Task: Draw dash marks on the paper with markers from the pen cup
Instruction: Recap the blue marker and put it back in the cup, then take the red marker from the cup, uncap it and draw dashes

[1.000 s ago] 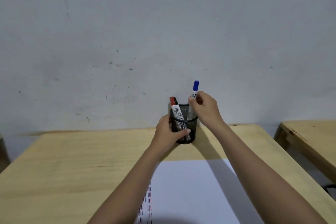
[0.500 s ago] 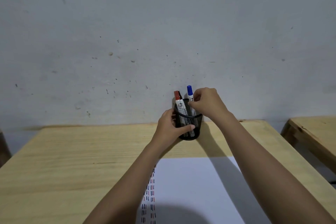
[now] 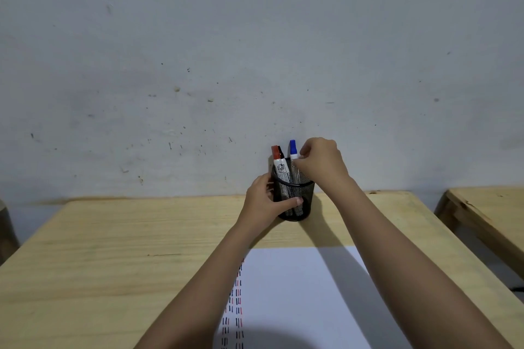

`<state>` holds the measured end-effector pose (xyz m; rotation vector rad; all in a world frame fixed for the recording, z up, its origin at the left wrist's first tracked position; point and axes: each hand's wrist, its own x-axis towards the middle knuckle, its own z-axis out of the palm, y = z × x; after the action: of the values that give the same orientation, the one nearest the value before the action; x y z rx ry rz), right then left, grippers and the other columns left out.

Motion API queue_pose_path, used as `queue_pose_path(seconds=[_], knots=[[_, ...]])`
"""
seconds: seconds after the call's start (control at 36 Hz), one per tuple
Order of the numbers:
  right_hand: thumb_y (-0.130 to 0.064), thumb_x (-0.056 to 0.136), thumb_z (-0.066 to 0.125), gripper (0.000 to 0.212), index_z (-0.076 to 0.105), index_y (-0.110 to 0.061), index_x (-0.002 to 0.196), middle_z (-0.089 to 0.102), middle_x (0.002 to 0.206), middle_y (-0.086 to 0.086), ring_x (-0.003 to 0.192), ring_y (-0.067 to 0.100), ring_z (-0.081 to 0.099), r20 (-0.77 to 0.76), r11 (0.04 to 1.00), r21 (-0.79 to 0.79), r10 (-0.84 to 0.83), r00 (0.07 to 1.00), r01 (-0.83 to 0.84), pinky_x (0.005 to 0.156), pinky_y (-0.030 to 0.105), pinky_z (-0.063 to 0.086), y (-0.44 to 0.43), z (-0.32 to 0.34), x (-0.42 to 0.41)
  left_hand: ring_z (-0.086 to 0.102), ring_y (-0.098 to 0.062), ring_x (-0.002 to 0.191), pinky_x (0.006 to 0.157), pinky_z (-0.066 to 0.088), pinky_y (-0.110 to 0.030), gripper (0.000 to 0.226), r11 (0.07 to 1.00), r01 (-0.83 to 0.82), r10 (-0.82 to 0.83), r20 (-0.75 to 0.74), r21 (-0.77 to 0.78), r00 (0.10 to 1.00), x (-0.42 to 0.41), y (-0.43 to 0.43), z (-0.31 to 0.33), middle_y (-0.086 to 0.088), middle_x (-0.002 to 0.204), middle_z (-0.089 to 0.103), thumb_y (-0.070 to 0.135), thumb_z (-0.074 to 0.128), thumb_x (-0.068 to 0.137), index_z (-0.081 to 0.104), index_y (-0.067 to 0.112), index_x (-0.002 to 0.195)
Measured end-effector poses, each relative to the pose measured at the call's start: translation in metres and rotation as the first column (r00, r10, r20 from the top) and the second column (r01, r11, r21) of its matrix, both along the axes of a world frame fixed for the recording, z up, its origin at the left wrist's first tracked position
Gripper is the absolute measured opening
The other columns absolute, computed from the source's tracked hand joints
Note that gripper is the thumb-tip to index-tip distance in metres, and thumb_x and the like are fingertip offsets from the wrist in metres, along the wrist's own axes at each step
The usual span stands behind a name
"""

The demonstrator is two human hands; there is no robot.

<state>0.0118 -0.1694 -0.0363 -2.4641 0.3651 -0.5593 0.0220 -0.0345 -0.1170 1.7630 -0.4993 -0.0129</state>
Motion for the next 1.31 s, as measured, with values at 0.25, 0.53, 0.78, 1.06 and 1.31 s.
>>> queue_pose_path(seconds=[0.25, 0.53, 0.78, 1.06, 1.31], knots=[[-0.005, 0.078, 0.055, 0.014, 0.065, -0.011, 0.084, 0.062, 0.074, 0.003, 0.070, 0.016, 0.059, 0.122, 0.974, 0.149, 0.154, 0.981, -0.171, 0.065, 0.022, 0.048, 0.024, -0.010, -0.012, 0.058, 0.000, 0.101, 0.081, 0.048, -0.015, 0.054, 1.000, 0.008, -0.008, 0.004, -0.026, 1.000, 0.000, 0.000, -0.001, 0.004, 0.112, 0.060, 0.029, 0.085, 0.065, 0.056, 0.024, 0.111], [-0.019, 0.080, 0.066, 0.014, 0.065, -0.006, 0.083, 0.064, 0.073, 0.007, 0.068, 0.019, 0.061, 0.174, 0.982, 0.125, 0.119, 0.978, -0.142, 0.069, 0.031, 0.053, 0.031, -0.015, -0.004, 0.062, -0.004, 0.097, 0.076, 0.052, -0.015, 0.054, 0.999, 0.046, -0.046, 0.002, -0.021, 0.999, 0.004, 0.004, -0.002, -0.003, 0.112, 0.061, 0.024, 0.084, 0.066, 0.058, 0.018, 0.114], [-0.021, 0.080, 0.063, 0.018, 0.066, -0.003, 0.078, 0.064, 0.072, 0.007, 0.066, 0.020, 0.061, 0.203, 0.995, 0.072, 0.053, 0.978, -0.069, 0.062, 0.029, 0.050, 0.037, -0.017, -0.001, 0.061, -0.010, 0.101, 0.082, 0.052, -0.022, 0.055, 0.999, 0.044, -0.044, 0.022, 0.014, 0.999, 0.005, 0.005, -0.005, -0.003, 0.112, 0.060, 0.027, 0.082, 0.067, 0.057, 0.019, 0.115], [-0.019, 0.078, 0.061, 0.019, 0.063, -0.001, 0.075, 0.063, 0.072, 0.012, 0.063, 0.020, 0.057, 0.183, 0.988, 0.101, 0.099, 0.978, -0.118, 0.059, 0.029, 0.046, 0.034, -0.016, -0.005, 0.060, -0.007, 0.100, 0.085, 0.054, -0.024, 0.057, 1.000, 0.019, -0.019, 0.001, 0.006, 1.000, 0.003, 0.004, -0.003, 0.001, 0.110, 0.053, 0.026, 0.084, 0.066, 0.057, 0.018, 0.116], [-0.021, 0.082, 0.057, 0.012, 0.057, -0.008, 0.081, 0.062, 0.084, 0.008, 0.076, 0.020, 0.058, 0.298, 0.981, 0.126, 0.106, 0.949, -0.150, 0.068, 0.032, 0.048, 0.026, -0.011, -0.019, 0.068, -0.011, 0.088, 0.078, 0.055, -0.018, 0.037, 0.997, 0.035, -0.044, -0.146, -0.066, 0.988, -0.005, 0.006, 0.002, -0.001, 0.097, 0.069, 0.010, 0.081, 0.069, 0.060, 0.014, 0.100]])
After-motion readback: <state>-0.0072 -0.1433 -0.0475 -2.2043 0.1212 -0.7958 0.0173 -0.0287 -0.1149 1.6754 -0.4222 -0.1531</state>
